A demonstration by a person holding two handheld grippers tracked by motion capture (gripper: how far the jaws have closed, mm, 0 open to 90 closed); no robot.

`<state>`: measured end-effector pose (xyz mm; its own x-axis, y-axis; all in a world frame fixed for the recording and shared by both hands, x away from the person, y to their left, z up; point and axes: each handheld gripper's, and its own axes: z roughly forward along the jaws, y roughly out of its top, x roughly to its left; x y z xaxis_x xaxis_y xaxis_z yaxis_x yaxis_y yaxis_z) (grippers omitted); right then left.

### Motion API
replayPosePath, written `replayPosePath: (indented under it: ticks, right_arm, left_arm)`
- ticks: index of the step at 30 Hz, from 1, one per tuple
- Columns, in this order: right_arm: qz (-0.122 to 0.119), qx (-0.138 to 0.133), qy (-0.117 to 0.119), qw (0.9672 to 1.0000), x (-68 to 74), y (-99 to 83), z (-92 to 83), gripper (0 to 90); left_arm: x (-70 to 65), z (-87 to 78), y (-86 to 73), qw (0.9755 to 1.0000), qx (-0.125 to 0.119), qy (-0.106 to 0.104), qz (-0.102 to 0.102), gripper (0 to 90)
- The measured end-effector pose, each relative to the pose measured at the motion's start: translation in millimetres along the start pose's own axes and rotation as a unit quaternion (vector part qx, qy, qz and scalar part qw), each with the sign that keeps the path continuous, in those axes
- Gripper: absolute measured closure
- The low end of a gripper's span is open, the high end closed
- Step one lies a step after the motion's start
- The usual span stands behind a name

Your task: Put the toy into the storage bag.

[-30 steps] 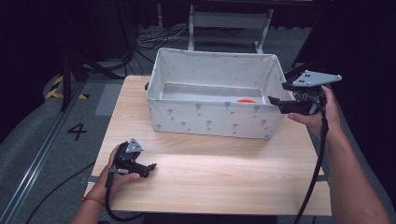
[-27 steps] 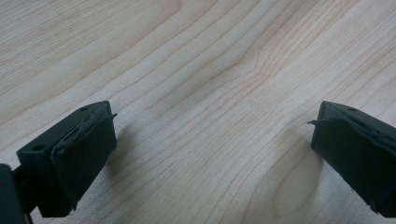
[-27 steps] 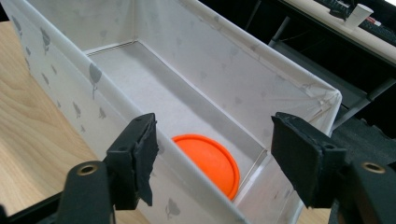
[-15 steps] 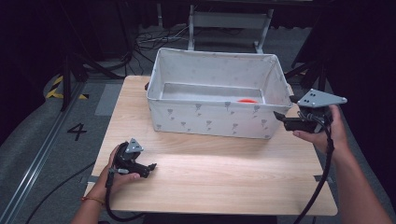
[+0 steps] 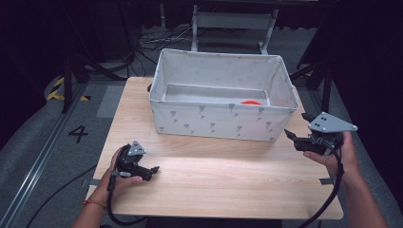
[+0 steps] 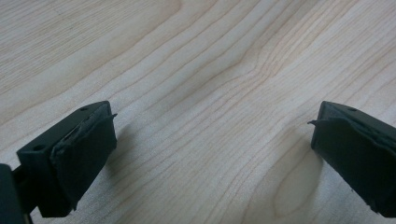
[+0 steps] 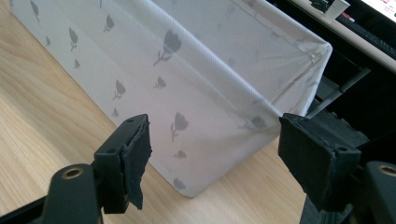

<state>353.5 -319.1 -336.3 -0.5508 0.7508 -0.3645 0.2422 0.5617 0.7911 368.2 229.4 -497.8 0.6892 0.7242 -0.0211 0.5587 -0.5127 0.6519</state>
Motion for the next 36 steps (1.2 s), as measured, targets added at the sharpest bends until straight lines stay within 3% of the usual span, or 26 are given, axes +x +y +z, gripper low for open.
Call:
replayPosePath:
  ticks: [11, 22, 31, 36]
  right_arm:
    - [0.001, 0.035, 0.002, 0.9994, 11.5, -43.8, 10.8, 25.2]
    - [0.039, 0.056, 0.018, 0.9975, 19.2, -89.1, 24.3, 23.1]
    - [0.071, 0.072, 0.039, 0.9941, 25.6, -122.5, 30.9, 23.2]
    - [0.091, 0.086, 0.056, 0.9906, 29.5, -145.1, 32.5, 23.1]
  left_arm:
    - [0.1, -0.1, 0.0, 1.0, 0.0, 0.0, 0.0, 0.4]
    - [-1.0, -0.5, -0.2, 1.0, 0.002, 0.002, -0.004, 0.5]
    - [-1.1, -0.6, -0.3, 1.0, 0.002, 0.003, -0.004, 0.5]
    - [-1.1, -0.5, -0.3, 1.0, 0.002, 0.003, -0.005, 0.5]
